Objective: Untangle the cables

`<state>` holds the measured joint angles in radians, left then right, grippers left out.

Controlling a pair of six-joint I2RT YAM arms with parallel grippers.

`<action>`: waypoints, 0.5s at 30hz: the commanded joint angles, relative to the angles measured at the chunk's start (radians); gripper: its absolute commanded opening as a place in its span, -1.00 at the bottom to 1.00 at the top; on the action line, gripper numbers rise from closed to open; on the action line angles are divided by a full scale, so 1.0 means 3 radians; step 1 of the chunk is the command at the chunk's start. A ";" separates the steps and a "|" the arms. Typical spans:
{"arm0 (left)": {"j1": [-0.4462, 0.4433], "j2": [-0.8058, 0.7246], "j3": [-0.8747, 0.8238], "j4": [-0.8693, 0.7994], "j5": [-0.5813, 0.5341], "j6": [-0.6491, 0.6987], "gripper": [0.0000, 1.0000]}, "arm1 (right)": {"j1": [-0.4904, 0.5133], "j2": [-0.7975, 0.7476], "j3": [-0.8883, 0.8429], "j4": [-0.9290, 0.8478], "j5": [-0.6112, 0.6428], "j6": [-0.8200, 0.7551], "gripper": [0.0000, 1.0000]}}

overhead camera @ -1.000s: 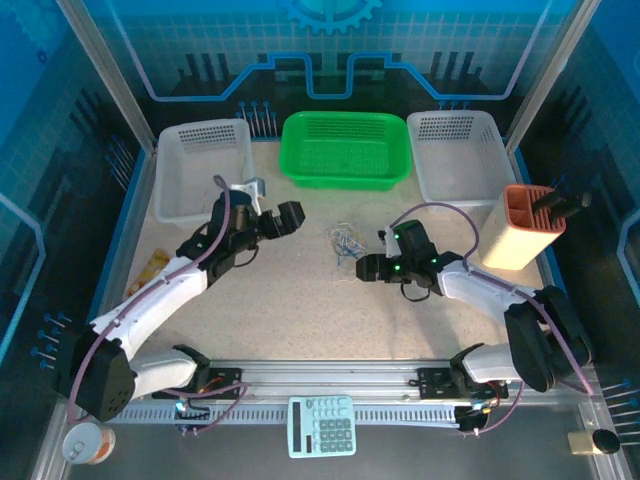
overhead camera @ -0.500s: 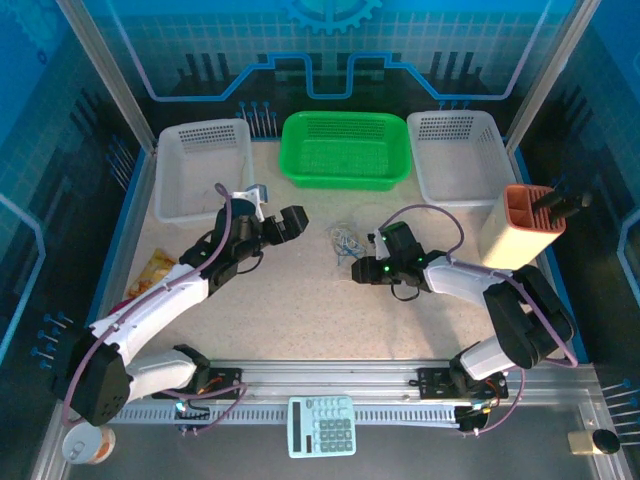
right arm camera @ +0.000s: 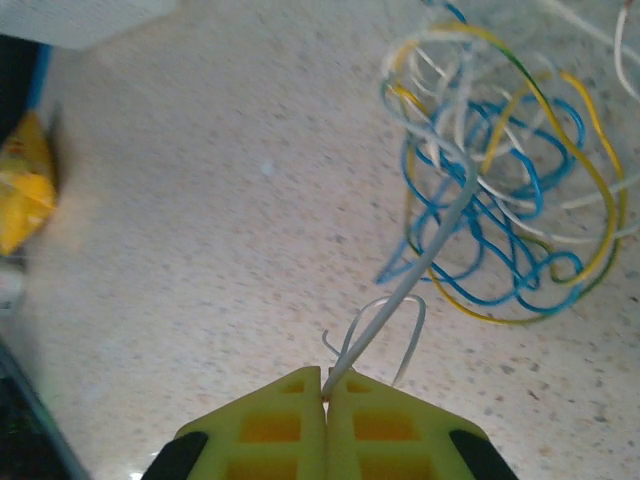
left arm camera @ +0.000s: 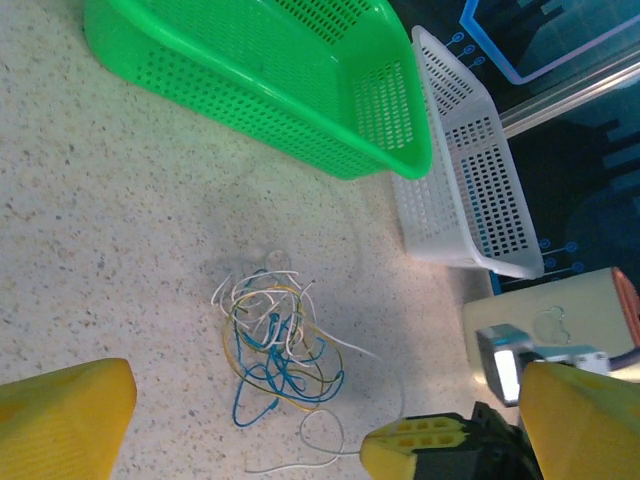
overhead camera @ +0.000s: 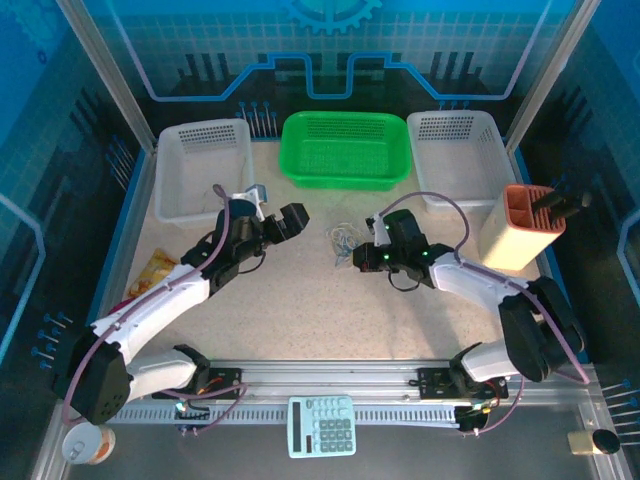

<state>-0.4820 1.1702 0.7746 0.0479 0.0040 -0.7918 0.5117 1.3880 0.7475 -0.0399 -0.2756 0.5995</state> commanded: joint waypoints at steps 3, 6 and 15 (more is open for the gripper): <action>-0.0037 -0.0014 -0.0178 0.0294 0.0209 -0.0454 0.98 | -0.0026 -0.0212 0.0182 0.0087 -0.0137 0.0272 -1.00; -0.0068 -0.0044 -0.0319 0.0500 0.0219 -0.0750 0.98 | -0.0054 -0.0259 0.0192 0.0249 -0.0129 0.0460 -1.00; -0.0311 -0.0218 -0.0776 0.0950 -0.0230 -0.1846 0.89 | -0.0072 -0.0310 0.0174 0.0563 0.0159 0.0910 -1.00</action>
<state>-0.5503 1.1362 0.5690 0.2554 0.0051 -1.1919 0.5011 1.3239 0.7837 0.0715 -0.2691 0.8028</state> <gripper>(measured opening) 0.948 0.044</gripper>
